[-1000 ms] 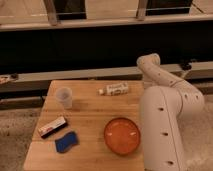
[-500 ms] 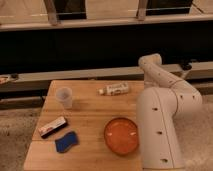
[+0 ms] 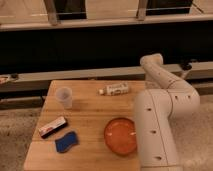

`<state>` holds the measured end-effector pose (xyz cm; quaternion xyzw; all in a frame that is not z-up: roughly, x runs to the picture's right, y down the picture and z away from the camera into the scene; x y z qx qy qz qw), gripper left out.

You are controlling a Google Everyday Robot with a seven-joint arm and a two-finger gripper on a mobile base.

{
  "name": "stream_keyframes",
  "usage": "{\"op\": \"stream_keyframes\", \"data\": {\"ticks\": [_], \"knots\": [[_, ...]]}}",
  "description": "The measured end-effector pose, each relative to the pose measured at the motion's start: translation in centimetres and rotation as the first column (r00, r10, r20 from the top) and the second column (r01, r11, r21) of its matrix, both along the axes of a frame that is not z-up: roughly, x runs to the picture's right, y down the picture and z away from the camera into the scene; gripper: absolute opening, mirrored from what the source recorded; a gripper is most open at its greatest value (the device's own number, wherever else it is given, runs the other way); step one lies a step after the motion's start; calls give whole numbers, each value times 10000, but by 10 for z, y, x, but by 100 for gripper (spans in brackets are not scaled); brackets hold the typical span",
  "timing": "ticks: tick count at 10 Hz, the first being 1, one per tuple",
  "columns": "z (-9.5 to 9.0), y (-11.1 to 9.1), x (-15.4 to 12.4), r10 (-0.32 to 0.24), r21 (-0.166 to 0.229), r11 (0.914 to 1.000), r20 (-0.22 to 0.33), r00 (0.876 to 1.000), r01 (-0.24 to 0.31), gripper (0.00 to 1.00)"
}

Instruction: Drag the pepper across the table

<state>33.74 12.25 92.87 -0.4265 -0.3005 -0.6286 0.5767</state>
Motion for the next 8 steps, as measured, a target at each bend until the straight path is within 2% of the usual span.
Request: {"op": "stream_keyframes", "data": {"ticks": [8], "knots": [[-12,-10,22,820,490,9954,130,9966,-825,3]]}}
